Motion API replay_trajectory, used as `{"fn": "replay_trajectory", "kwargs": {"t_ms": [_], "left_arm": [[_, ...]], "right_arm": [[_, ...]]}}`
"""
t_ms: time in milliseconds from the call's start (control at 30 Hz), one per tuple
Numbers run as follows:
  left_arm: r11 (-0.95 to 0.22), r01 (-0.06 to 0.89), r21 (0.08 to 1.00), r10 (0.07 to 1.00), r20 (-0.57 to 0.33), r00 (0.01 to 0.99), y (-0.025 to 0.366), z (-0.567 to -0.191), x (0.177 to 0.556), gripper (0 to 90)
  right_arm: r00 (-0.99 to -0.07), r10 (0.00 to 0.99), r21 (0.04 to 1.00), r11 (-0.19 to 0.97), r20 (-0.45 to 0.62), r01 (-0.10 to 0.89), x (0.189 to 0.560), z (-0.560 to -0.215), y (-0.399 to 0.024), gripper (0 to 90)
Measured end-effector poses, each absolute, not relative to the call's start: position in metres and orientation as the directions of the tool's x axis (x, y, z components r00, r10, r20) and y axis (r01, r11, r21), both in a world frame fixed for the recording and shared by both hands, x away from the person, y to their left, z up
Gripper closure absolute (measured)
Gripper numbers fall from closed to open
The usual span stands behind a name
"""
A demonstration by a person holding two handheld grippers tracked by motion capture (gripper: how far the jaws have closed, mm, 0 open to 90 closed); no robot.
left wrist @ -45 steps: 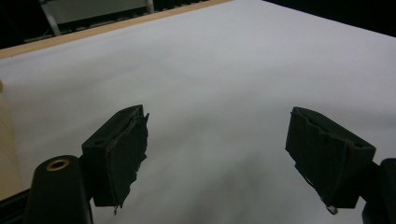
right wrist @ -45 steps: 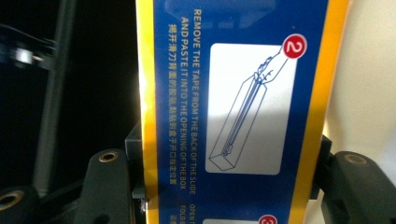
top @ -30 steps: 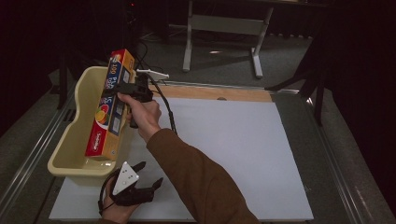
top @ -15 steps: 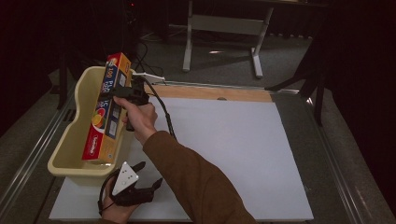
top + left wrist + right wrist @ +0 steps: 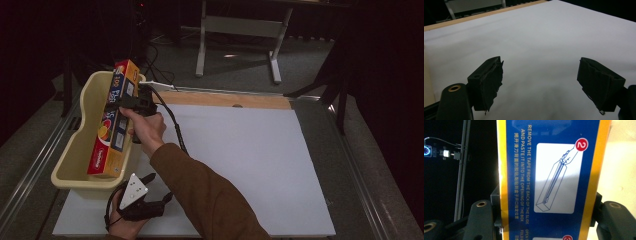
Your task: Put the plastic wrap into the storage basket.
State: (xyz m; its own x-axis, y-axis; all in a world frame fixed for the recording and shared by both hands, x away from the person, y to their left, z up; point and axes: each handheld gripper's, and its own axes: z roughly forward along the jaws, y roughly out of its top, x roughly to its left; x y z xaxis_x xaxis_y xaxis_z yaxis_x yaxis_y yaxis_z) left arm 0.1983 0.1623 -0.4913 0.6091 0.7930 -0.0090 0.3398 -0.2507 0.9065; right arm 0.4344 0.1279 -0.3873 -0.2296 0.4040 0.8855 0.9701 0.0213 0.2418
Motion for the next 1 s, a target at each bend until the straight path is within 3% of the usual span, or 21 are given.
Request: {"fn": "replay_trajectory", "kwargs": {"t_ms": [433,1000], "left_arm": [[-0.246,0.344,0.906,0.792,-0.016,0.61,0.162,-0.492,0.198,20.4],[-0.241,0.342,0.908,0.791,-0.02,0.611,0.162,-0.491,0.198,20.4]], "right_arm": [[-0.225,0.434,0.245,0.011,0.872,0.969,0.436,-0.394,0.131,39.6],[-0.154,0.502,0.165,0.024,0.851,0.986,0.435,-0.405,0.138,36.9]]}}
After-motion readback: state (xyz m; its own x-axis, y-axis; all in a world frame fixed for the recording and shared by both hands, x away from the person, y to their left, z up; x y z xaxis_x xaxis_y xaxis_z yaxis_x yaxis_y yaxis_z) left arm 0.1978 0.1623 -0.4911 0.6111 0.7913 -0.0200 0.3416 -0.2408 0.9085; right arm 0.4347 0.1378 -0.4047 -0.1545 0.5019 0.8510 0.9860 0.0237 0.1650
